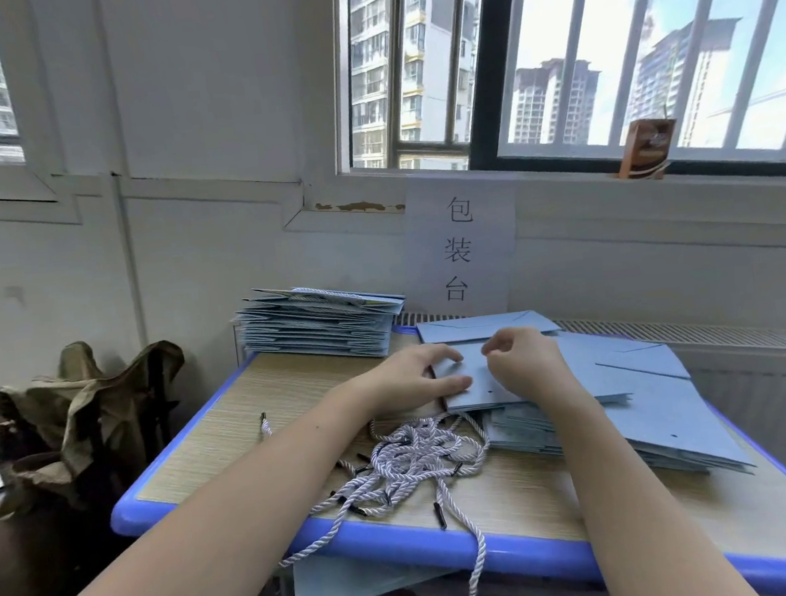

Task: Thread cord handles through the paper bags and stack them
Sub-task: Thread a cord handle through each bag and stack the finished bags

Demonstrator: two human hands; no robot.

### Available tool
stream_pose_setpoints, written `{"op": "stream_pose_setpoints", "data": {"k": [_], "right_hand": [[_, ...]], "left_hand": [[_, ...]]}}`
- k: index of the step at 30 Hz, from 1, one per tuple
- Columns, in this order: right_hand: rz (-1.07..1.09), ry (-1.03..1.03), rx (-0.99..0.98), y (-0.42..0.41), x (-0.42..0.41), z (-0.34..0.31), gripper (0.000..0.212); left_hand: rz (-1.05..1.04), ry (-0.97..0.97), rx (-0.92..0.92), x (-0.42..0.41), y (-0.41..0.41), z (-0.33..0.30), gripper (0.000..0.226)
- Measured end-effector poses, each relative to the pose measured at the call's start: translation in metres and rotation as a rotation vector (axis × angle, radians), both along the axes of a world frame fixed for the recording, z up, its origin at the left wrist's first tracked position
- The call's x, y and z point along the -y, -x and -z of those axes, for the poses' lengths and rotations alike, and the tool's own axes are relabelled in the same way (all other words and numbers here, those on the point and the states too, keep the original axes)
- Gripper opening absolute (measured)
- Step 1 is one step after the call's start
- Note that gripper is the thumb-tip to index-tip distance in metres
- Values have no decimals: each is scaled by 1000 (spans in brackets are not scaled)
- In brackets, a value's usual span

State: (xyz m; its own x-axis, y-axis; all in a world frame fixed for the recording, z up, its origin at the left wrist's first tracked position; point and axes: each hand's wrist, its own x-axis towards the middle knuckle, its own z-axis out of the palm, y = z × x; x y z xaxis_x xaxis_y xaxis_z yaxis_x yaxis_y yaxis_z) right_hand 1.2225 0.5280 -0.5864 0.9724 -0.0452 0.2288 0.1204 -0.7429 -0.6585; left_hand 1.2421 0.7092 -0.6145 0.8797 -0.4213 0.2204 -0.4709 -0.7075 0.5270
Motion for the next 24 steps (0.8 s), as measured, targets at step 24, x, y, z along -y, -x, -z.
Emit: {"op": "stream_pose_setpoints", "data": {"k": [24], "right_hand": [[-483,140,-79,6,-9,6,31]], "left_hand": [[-267,234,3,-12,-12,2,38]]}}
